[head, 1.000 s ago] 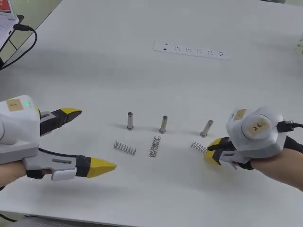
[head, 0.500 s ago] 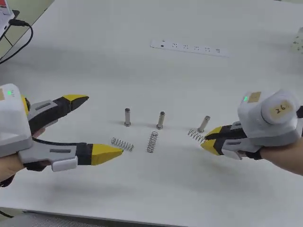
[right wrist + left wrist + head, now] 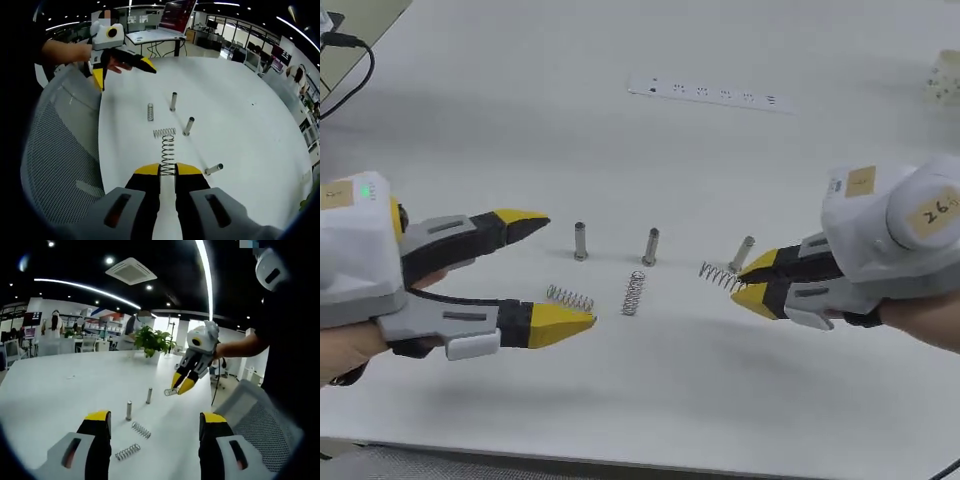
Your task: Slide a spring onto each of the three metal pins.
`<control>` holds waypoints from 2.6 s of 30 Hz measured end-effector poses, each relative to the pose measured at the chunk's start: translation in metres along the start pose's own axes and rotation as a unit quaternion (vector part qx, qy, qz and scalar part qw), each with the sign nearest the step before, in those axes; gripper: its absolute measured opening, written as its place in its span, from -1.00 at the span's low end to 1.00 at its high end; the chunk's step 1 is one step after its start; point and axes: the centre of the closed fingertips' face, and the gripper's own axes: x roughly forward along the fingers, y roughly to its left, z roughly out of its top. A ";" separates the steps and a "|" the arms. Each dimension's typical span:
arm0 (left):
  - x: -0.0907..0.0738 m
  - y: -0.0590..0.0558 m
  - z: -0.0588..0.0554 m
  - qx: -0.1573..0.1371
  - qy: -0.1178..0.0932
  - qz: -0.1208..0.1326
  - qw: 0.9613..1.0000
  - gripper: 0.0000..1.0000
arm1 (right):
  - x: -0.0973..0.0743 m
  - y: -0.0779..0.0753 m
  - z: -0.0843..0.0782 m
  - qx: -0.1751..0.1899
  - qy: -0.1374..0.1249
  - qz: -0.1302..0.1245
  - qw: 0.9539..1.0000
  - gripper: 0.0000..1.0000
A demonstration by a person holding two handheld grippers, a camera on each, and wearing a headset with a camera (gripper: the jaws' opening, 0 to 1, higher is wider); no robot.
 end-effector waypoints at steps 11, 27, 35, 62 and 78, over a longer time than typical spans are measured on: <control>0.032 -0.014 -0.002 0.041 0.048 -0.088 0.994 0.03 | 0.005 0.009 0.018 -0.044 -0.007 0.020 0.999 -0.84; 0.062 -0.033 0.004 0.020 0.029 -0.131 0.991 -0.38 | 0.009 0.032 0.030 -0.116 -0.028 0.053 0.991 -0.84; 0.068 -0.033 0.008 0.011 0.019 -0.131 0.991 -0.51 | 0.006 0.033 0.033 -0.128 -0.031 0.055 0.990 -0.84; 0.072 -0.046 0.006 0.013 0.020 -0.145 0.989 -0.83 | 0.002 0.038 0.035 -0.143 -0.026 0.063 0.987 -0.84; 0.071 -0.047 0.008 0.012 0.013 -0.152 0.988 -0.95 | 0.001 0.037 0.038 -0.141 -0.037 0.065 0.987 -0.84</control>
